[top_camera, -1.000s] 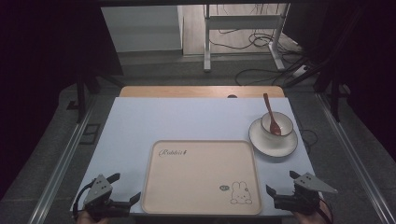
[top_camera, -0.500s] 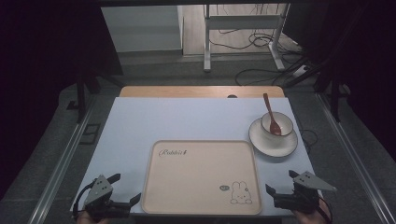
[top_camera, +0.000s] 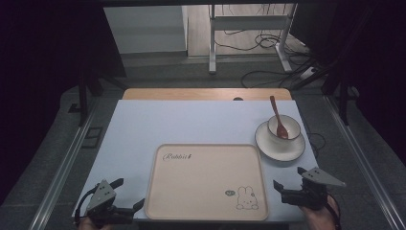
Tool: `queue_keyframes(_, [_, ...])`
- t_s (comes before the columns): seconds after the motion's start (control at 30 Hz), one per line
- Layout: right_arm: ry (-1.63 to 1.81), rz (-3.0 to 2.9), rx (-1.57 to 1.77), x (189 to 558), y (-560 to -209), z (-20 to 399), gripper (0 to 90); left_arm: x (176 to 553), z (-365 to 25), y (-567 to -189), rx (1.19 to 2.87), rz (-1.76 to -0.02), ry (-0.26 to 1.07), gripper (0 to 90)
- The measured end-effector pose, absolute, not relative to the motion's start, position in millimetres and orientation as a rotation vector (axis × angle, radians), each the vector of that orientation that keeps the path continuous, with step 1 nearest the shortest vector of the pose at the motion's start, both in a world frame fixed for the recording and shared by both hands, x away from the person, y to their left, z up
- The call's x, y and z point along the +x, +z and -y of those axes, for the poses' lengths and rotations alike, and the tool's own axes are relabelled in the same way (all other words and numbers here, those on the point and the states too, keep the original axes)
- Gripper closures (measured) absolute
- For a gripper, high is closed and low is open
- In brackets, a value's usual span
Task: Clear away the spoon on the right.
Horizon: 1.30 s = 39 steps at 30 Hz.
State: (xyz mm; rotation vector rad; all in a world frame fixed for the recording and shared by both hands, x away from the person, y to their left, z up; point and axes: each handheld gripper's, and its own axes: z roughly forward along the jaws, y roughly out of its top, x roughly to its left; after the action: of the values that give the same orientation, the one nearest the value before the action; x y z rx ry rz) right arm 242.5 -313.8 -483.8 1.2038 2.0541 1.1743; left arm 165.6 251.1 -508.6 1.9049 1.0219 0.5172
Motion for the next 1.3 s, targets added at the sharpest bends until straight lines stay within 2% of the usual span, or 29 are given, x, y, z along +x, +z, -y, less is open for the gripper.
queue_keyframes(0.73, [1.154,-2.055,1.217,297.6,-459.4,311.3,0.0,165.2,-252.1,-508.7,1.898,-1.024,0.513,0.0])
queue_keyframes(1.3, [1.032,-2.053,1.344,355.7,-447.4,316.9,0.0,165.1,-252.7,-508.8,1.895,-1.022,0.509,0.0])
